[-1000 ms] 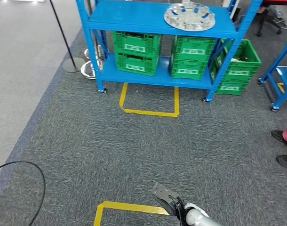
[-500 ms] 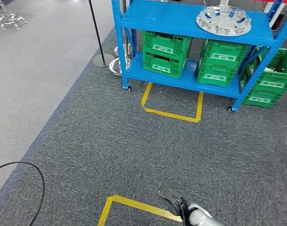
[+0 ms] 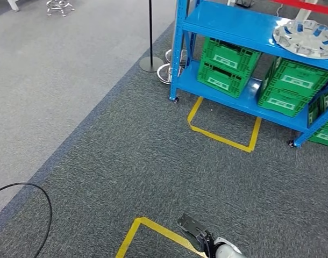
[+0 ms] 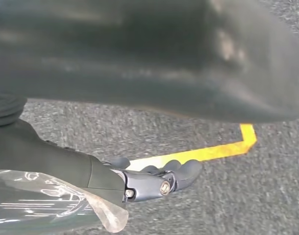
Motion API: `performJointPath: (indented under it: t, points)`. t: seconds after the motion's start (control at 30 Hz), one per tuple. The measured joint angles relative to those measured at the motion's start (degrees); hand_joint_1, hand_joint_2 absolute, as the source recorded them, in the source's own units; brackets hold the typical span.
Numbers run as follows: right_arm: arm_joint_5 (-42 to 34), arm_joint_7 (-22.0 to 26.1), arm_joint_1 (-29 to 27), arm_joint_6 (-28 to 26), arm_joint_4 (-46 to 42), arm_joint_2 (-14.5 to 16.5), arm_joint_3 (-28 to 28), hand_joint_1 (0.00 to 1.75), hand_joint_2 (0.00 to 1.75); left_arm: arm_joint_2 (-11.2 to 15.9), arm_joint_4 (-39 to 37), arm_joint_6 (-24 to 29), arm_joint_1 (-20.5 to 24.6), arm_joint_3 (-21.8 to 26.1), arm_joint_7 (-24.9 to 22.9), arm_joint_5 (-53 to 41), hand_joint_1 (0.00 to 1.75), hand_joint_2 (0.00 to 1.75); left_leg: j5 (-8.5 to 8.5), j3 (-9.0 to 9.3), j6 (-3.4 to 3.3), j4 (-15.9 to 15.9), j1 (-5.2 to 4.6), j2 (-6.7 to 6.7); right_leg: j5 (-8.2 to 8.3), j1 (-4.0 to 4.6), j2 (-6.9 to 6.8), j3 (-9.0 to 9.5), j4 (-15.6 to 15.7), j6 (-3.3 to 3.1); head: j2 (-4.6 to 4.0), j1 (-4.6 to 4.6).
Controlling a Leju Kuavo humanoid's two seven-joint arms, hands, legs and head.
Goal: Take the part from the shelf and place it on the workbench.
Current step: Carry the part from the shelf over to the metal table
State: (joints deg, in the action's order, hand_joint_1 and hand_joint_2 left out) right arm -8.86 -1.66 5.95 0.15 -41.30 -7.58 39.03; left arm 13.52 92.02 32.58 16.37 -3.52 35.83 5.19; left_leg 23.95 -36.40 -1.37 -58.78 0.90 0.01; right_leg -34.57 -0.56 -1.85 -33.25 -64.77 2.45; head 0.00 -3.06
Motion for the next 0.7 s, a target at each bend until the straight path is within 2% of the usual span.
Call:
performJointPath:
  t: [0.03, 0.07, 0.1, 0.13, 0.17, 0.2, 0.23, 0.27, 0.3, 0.33, 0.37, 0.4, 0.43, 0.47, 0.53, 0.57, 0.6, 0.63, 0.67, 0.7]
  points:
    - [0.0, -0.1, -0.1, 0.0, 0.0, 0.0, 0.0, 0.0, 0.0, -0.1, 0.1, 0.0, 0.0, 0.0, 0.0, 0.0, 1.75, 1.75, -0.03, -0.06, -0.2, 0.0, -0.07, -0.59, -1.79, -0.01, 1.07, -2.19, -4.4, -0.03, 0.0, -0.08]
    - [0.0, -0.1, -0.2, 0.0, 0.0, 0.0, 0.0, 0.0, 0.0, -0.1, 0.1, 0.0, 0.0, 0.0, 0.0, 0.0, 1.75, 1.75, -0.06, -0.12, -0.31, 0.0, -0.18, -1.25, -2.91, 0.01, 1.56, -4.22, -8.0, -0.09, 0.0, -0.13]
    - [0.0, -0.2, -0.4, 0.0, 0.0, 0.0, 0.1, 0.0, 0.0, -0.2, 0.1, 0.1, -0.1, 0.0, 0.0, 0.0, 1.75, 1.75, -0.09, -0.14, -0.37, 0.0, -0.28, -1.98, -3.0, 0.03, 1.75, -5.53, -10.0, -0.22, 0.0, -0.13]
    - [0.0, -0.2, -0.4, 0.0, -0.1, -0.1, 0.1, 0.0, 0.0, -0.2, 0.1, 0.1, -0.1, 0.0, 0.0, 0.0, 1.75, 1.75, -0.13, -0.14, -0.38, 0.0, -0.36, -2.75, -1.86, 0.05, 1.87, -5.73, -9.6, -0.41, 0.0, -0.13]
    - [0.0, -0.2, -0.5, 0.0, -0.1, -0.1, 0.1, 0.0, 0.0, -0.2, 0.1, 0.1, -0.1, 0.0, 0.0, 0.0, 1.75, 1.75, -0.16, -0.1, -0.35, 0.0, -0.43, -3.51, 0.23, 0.06, 2.17, -4.8, -6.9, -0.68, 0.0, -0.13]
    - [0.0, -0.2, -0.4, 0.0, -0.1, -0.1, 0.1, 0.0, 0.0, -0.3, 0.2, 0.1, -0.1, 0.0, 0.0, 0.0, 1.75, 1.75, -0.21, -0.06, -0.28, 0.0, -0.47, -4.23, 2.72, 0.06, 3.05, -3.1, -2.8, -1.02, 0.0, -0.13]
    - [0.0, -0.2, -0.3, 0.0, -0.1, -0.1, 0.1, 0.0, 0.0, -0.3, 0.2, 0.2, -0.1, 0.0, 0.0, 0.0, 1.75, 1.75, -0.28, -0.11, -0.12, -0.1, -0.57, -4.92, 4.5, -0.01, 4.36, -1.35, 1.3, -1.38, 0.0, -0.1]
    - [0.0, -0.2, -0.3, 0.0, -0.1, -0.2, 0.1, 0.0, 0.0, -0.3, 0.3, 0.2, 0.0, 0.0, 0.0, 0.0, 1.75, 1.75, -0.38, -0.24, 0.09, -0.1, -0.57, -5.57, 5.57, -0.07, 5.45, 0.15, 4.4, -1.54, 0.0, -0.07]
    - [0.0, -0.2, -0.2, 0.0, -0.1, -0.2, 0.1, 0.0, 0.0, -0.3, 0.4, 0.3, 0.0, 0.1, 0.0, -0.1, 1.75, 1.75, -0.55, -0.45, 0.41, -0.1, -0.46, -6.22, 5.93, -0.06, 6.19, 1.05, 6.2, -1.62, 0.0, -0.05]
    - [0.0, -0.3, -0.2, -0.1, -0.1, -0.3, 0.1, 0.0, 0.0, -0.3, 0.4, 0.4, 0.0, 0.1, 0.0, -0.1, 1.75, 1.75, -0.77, -0.68, 0.81, -0.1, -0.32, -6.86, 5.77, 0.01, 6.21, 1.39, 6.6, -1.63, 0.0, -0.04]
    - [0.0, -0.3, -0.2, -0.1, -0.2, -0.3, 0.1, 0.0, 0.0, -0.2, 0.5, 0.5, 0.0, 0.2, 0.0, -0.2, 1.75, 1.75, -1.01, -0.85, 1.23, 0.0, -0.16, -7.56, 5.92, 0.07, 5.59, 1.65, 6.9, -1.65, 0.0, -0.03]
    - [0.0, -0.3, -0.2, -0.2, -0.3, -0.3, 0.1, 0.0, 0.0, -0.2, 0.6, 0.5, -0.1, 0.4, 0.0, -0.3, 1.75, 1.75, -1.06, -0.99, 1.56, 0.0, -0.09, -7.61, 6.16, 0.05, 4.89, 1.78, 7.1, -1.85, 0.0, -0.04]
    - [0.0, -0.3, -0.1, -0.2, -0.4, -0.3, 0.1, 0.0, 0.0, -0.1, 0.6, 0.5, -0.1, 0.5, 0.0, -0.3, 1.75, 1.75, -0.57, -1.33, 1.81, -0.7, -0.17, -6.71, 6.41, -0.04, 4.18, 1.97, 7.5, -2.14, 0.0, 0.09]
    - [0.0, -0.3, -0.1, -0.2, -0.5, -0.3, 0.1, 0.0, 0.0, 0.0, 0.7, 0.6, 0.0, 0.6, 0.0, -0.3, 1.75, 1.75, 0.6, -2.12, 2.03, -2.5, -0.27, -5.18, 6.62, -0.15, 3.39, 2.17, 7.9, -2.41, 0.0, 0.23]
    - [0.0, -0.3, -0.2, -0.2, -0.5, -0.4, 0.1, 0.0, 0.0, 0.1, 0.7, 0.6, 0.1, 0.8, 0.1, -0.4, 1.75, 1.75, 4.29, -5.06, 2.45, -9.2, -0.25, -1.7, 6.7, -0.12, 1.86, 2.35, 8.1, -2.75, 0.0, 0.48]
    - [0.0, -0.3, -0.2, -0.3, -0.5, -0.4, 0.1, 0.0, 0.0, 0.1, 0.7, 0.6, 0.1, 0.8, 0.1, -0.4, 1.75, 1.75, 5.81, -6.63, 2.71, -12.8, -0.12, -0.91, 6.64, -0.07, 1.05, 2.35, 8.1, -2.79, 0.0, 0.49]
    - [0.0, -0.4, -0.3, -0.3, -0.5, -0.4, 0.1, 0.0, 0.0, 0.1, 0.7, 0.7, -0.1, 0.8, 0.1, -0.4, 1.75, 1.75, 6.45, -7.54, 2.91, -15.0, 0.02, -0.57, 6.57, -0.04, 0.26, 2.35, 8.1, -2.79, 0.0, 0.49]
    - [0.0, -0.4, -0.3, -0.3, -0.5, -0.4, 0.2, 0.0, 0.0, 0.1, 0.7, 0.8, -0.1, 0.8, 0.1, -0.5, 1.75, 1.75, 6.09, -7.51, 3.06, -15.3, 0.13, -0.38, 6.49, -0.03, -0.51, 2.37, 8.1, -2.73, 0.0, 0.48]
    - [0.0, -0.4, -0.4, -0.3, -0.5, -0.4, 0.2, 0.0, 0.0, 0.1, 0.7, 0.9, -0.2, 0.8, 0.1, -0.5, 1.75, 1.75, 4.67, -6.26, 3.14, -13.2, 0.21, -0.1, 6.36, -0.04, -1.27, 2.46, 8.0, -2.61, 0.0, 0.49]
    - [0.0, -0.4, -0.3, -0.4, -0.5, -0.4, 0.2, 0.0, 0.0, 0.1, 0.7, 1.0, -0.2, 0.8, 0.1, -0.6, 1.75, 1.75, 2.76, -4.1, 3.14, -9.3, 0.23, 0.7, 6.18, -0.02, -1.99, 2.63, 8.0, -2.4, 0.0, 0.5]
